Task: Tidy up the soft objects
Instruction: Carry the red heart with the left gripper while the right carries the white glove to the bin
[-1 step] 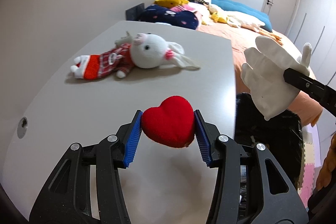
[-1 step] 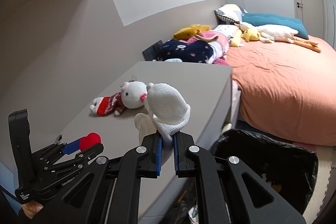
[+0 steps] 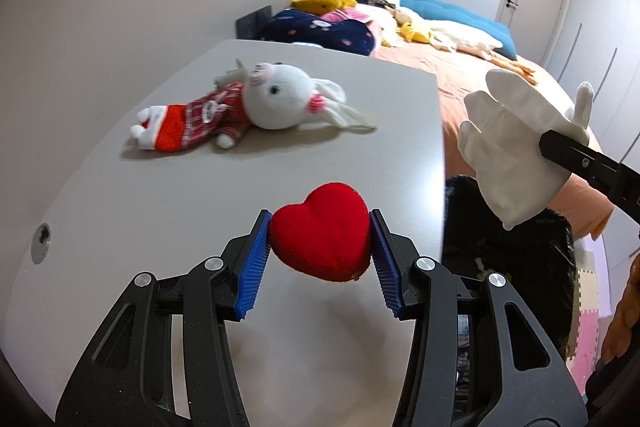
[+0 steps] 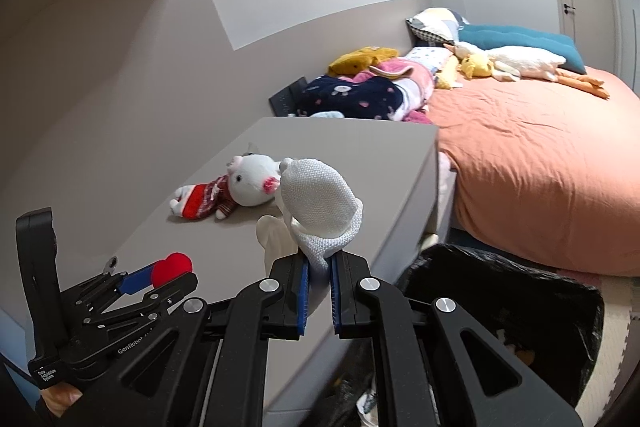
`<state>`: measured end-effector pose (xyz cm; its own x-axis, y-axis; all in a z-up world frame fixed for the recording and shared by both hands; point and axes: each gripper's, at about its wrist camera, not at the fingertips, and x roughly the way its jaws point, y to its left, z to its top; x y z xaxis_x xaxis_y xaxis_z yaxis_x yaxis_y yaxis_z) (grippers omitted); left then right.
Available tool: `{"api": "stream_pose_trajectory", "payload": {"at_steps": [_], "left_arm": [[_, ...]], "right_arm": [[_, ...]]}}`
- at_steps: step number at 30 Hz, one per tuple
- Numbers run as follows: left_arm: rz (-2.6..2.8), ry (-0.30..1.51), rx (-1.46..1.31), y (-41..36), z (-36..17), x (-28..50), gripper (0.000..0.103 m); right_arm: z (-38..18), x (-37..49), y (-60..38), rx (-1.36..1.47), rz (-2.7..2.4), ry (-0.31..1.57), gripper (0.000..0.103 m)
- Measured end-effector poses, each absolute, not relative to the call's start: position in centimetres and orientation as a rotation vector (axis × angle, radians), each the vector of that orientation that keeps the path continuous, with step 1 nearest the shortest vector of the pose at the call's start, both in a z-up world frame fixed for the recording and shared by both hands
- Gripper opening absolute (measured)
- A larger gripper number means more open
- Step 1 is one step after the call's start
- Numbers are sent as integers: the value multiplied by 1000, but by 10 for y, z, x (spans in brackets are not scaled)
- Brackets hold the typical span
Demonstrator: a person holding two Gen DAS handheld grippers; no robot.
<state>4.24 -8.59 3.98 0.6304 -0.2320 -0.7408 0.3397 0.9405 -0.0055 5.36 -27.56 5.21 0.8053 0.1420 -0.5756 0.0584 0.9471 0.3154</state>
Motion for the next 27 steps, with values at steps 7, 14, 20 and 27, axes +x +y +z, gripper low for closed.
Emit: {"api": "stream_pose_trajectory", "payload": {"at_steps": [7,14,20,27], "left_arm": [[-376,829,167,-115,34,29,48],[-436,825,204,-149,32,20,48],[-496,825,247,-181,29,15,48],[-570,842,286,-214,23,7,48]], "right_arm": [[45,30,-299,348,4,629,10],[42,8,-329,373,-55,614,10],[42,-6,-352,380,-125,601,10],[40,-23,-381,389,-206,591,10]]}}
